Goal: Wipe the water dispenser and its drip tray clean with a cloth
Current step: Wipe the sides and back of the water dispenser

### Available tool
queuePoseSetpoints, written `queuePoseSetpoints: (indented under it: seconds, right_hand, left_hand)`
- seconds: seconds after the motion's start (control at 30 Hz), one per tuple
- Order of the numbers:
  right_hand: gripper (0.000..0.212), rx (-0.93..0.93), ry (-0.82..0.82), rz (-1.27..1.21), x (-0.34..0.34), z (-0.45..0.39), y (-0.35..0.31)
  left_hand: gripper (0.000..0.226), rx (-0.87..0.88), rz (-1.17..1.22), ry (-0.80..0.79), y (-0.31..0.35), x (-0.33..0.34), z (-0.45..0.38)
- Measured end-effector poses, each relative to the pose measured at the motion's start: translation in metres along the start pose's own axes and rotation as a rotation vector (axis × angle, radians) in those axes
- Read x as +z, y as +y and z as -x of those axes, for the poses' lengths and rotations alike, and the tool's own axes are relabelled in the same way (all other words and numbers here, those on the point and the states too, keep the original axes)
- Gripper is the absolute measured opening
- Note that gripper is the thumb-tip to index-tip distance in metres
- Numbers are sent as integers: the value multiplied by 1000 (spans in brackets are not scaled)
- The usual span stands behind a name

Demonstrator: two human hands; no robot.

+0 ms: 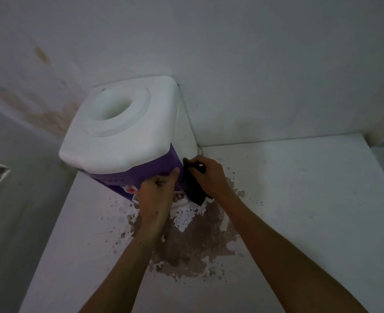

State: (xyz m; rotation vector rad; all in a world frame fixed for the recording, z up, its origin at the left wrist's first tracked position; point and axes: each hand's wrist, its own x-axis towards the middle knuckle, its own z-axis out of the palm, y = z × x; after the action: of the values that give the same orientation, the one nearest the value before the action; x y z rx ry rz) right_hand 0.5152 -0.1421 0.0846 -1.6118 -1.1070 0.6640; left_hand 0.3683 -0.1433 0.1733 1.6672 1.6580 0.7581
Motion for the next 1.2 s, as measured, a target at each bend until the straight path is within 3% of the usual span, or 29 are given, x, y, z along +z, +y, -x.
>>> queuePoseSetpoints:
  seconds: [0.1,0.27,0.43,0.67,0.97,1.07,1.2]
  right_hand:
    - [16,78,-107,167,-2,4,6]
    - [16,-7,42,-45,-12,7,-37]
    - [17,-43,79,-63,-10,5,-44]
    - [15,110,-119,181,2,4,11]
    - [18,-80,76,-105,-3,-7,-18]
    - [11,-90,25,10,4,-6,10]
    - [10,-18,-217,196,1,-10,41]
  left_hand:
    - [54,23,-26,1,-2,2,-3]
    - [58,60,-60,-5,-13,3,-8]
    - [57,77,-86,7,-15,3,-9]
    - [42,172,-107,44,-24,8,-7]
    - [49,221,-153,253,-34,33,-5]
    - [47,175,-118,326,-35,43,-2]
    - [37,150,-22,386,-32,51,6]
